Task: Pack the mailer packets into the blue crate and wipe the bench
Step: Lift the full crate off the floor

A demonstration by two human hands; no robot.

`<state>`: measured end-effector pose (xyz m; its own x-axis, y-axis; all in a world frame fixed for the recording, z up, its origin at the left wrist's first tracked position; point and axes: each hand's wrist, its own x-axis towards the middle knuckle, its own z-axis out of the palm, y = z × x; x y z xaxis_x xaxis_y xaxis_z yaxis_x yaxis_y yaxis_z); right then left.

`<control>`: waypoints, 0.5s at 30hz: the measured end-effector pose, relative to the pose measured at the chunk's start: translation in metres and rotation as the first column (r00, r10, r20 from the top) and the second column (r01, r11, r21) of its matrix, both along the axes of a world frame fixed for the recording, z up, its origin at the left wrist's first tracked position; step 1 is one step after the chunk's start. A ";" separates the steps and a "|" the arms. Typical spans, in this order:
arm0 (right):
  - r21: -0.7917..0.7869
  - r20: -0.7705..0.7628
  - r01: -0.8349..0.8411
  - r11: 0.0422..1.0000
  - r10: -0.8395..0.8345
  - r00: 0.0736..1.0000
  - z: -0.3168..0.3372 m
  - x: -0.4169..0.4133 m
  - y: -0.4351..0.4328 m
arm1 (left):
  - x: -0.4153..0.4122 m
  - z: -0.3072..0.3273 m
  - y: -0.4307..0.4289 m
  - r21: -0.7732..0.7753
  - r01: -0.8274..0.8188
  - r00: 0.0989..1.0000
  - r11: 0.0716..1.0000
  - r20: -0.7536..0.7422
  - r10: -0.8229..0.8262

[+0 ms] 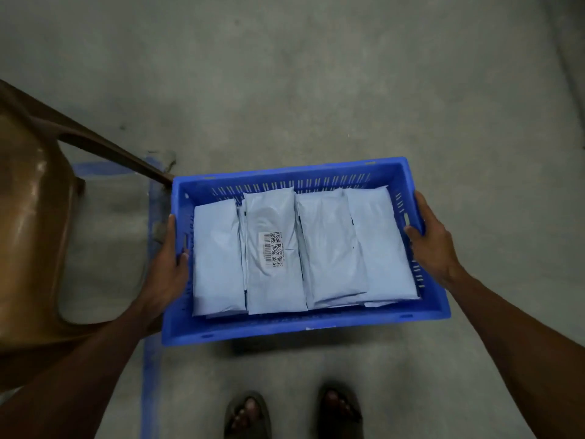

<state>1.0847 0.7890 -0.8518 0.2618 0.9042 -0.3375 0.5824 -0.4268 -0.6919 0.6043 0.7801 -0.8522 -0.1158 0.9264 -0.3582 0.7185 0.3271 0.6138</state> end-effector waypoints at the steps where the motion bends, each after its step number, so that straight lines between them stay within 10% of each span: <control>1: -0.012 0.014 0.004 1.000 -0.003 1.000 0.015 0.001 0.004 | 0.001 0.014 0.006 0.008 -0.022 0.999 1.000 -0.024 0.023; 15: 0.119 0.134 -0.103 0.988 0.086 0.987 0.533 -0.007 0.052 | -0.018 0.496 0.065 0.222 -0.049 0.999 0.974 0.010 0.048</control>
<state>1.0779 0.8412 -0.3183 0.2068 0.9598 -0.1899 0.7029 -0.2808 -0.6535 0.5861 0.8448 -0.3560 -0.1617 0.9762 -0.1445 0.7021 0.2167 0.6783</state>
